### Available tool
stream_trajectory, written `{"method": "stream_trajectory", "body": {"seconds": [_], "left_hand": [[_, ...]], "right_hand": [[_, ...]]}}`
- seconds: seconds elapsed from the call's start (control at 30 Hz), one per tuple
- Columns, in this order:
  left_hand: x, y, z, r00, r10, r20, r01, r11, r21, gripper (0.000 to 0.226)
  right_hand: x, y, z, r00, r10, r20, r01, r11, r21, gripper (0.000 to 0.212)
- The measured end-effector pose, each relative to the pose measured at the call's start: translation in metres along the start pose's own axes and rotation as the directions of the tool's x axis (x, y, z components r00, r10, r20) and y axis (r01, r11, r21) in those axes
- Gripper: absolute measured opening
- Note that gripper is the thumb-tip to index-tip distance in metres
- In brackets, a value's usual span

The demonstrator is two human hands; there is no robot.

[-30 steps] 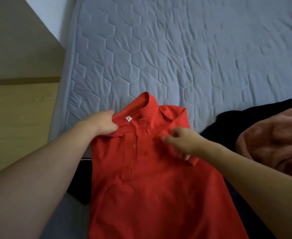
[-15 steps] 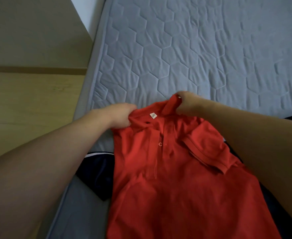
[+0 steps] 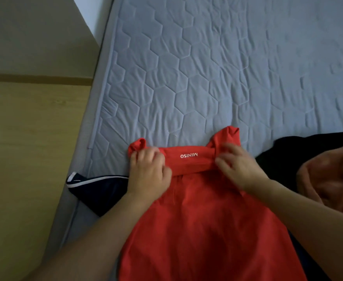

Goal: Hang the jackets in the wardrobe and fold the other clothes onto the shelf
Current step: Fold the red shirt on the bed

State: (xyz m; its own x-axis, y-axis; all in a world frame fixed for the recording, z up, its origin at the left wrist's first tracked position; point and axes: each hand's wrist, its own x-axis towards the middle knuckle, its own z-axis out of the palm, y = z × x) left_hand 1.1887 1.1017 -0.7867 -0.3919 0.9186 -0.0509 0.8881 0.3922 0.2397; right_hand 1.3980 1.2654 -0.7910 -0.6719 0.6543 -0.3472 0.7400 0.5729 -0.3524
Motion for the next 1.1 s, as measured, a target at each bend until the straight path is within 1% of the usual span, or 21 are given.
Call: {"method": "stream_trajectory", "body": {"seconds": [0.03,0.07,0.13,0.2,0.23,0.3,0.37,0.43,0.47,0.53,0.6,0.67,0.73,0.8,0.87,0.93,0.97,1.0,1.03,1.07,1.1], "left_hand": [[0.012,-0.003,0.003,0.99,-0.067,-0.126,0.067,0.998,-0.009,0.022],[0.024,-0.007,0.005,0.98,-0.144,-0.136,0.147,0.989,0.017,0.024],[0.042,-0.022,0.01,0.955,-0.287,0.068,0.277,0.953,0.126,0.04],[0.051,-0.04,0.014,0.92,-0.306,0.243,0.255,0.942,0.219,0.05],[0.052,-0.048,0.015,0.921,-0.271,0.281,0.204,0.948,0.245,0.05],[0.052,-0.055,0.011,0.954,-0.15,0.259,0.085,0.965,0.249,0.046],[0.052,-0.058,0.0,0.992,-0.034,0.121,0.007,0.976,0.218,0.037],[0.057,-0.063,-0.011,0.995,-0.049,-0.087,0.065,0.977,0.201,0.032],[0.059,-0.067,-0.015,0.982,-0.086,-0.169,0.116,0.977,0.177,0.03],[0.058,-0.075,-0.016,0.977,-0.14,-0.163,0.165,0.975,0.151,0.026],[0.054,-0.079,-0.01,0.994,-0.105,-0.041,0.111,0.98,0.163,0.021],[0.049,-0.079,-0.005,0.999,-0.028,0.042,0.021,0.986,0.167,0.02],[0.047,-0.076,-0.004,0.998,0.041,0.049,-0.049,0.983,0.175,0.018],[0.045,-0.076,-0.007,0.988,0.152,0.001,-0.149,0.966,0.213,0.015],[0.035,-0.083,-0.009,0.937,0.348,0.005,-0.339,0.909,0.243,0.01],[0.018,-0.09,-0.008,0.85,0.478,0.222,-0.525,0.806,0.274,0.019],[0.01,-0.092,-0.008,0.82,0.44,0.366,-0.546,0.795,0.265,0.022],[0.007,-0.092,-0.006,0.829,0.345,0.441,-0.485,0.836,0.256,0.022],[0.008,-0.087,-0.008,0.878,0.226,0.423,-0.343,0.912,0.224,0.017],[0.014,-0.079,-0.009,0.95,0.111,0.291,-0.144,0.985,0.094,0.013],[0.022,-0.07,-0.01,0.986,-0.014,0.168,0.027,0.997,-0.074,0.012]], "right_hand": [[0.01,0.001,0.001,0.983,0.129,-0.13,-0.112,0.986,0.126,0.045],[0.021,0.002,-0.001,0.941,0.29,-0.176,-0.241,0.936,0.256,0.055],[0.045,0.009,-0.005,0.836,0.546,-0.058,-0.476,0.773,0.42,0.081],[0.062,0.014,-0.004,0.808,0.585,0.067,-0.572,0.752,0.329,0.082],[0.067,0.015,-0.002,0.821,0.558,0.119,-0.564,0.761,0.321,0.071],[0.075,0.013,0.002,0.865,0.484,0.132,-0.483,0.73,0.483,0.043],[0.076,0.012,-0.001,0.869,0.491,0.061,-0.39,0.606,0.693,0.033],[0.076,0.018,-0.008,0.82,0.571,-0.036,-0.307,0.493,0.814,0.029],[0.074,0.021,-0.011,0.799,0.599,-0.06,-0.295,0.476,0.828,0.027],[0.07,0.031,-0.016,0.808,0.582,-0.094,-0.323,0.57,0.755,0.03],[0.07,0.038,-0.022,0.86,0.492,-0.137,-0.325,0.734,0.596,0.043],[0.076,0.044,-0.033,0.908,0.384,-0.169,-0.293,0.868,0.402,0.063],[0.083,0.047,-0.043,0.961,0.257,-0.1,-0.245,0.963,0.115,0.073],[0.085,0.047,-0.051,0.995,0.074,-0.06,-0.084,0.976,-0.202,0.058],[0.075,0.047,-0.052,0.992,-0.097,-0.085,0.06,0.931,-0.361,0.034],[0.057,0.054,-0.049,0.986,-0.158,-0.053,0.115,0.874,-0.472,0.026],[0.049,0.057,-0.045,0.992,-0.125,0.029,0.121,0.829,-0.546,0.029],[0.04,0.061,-0.04,0.99,-0.07,0.124,0.132,0.775,-0.618,0.034],[0.033,0.066,-0.035,0.983,-0.023,0.18,0.138,0.742,-0.656,0.039],[0.028,0.068,-0.032,0.981,0.014,0.195,0.121,0.74,-0.662,0.043],[0.024,0.067,-0.032,0.99,0.033,0.137,0.052,0.816,-0.576,0.044]]}}
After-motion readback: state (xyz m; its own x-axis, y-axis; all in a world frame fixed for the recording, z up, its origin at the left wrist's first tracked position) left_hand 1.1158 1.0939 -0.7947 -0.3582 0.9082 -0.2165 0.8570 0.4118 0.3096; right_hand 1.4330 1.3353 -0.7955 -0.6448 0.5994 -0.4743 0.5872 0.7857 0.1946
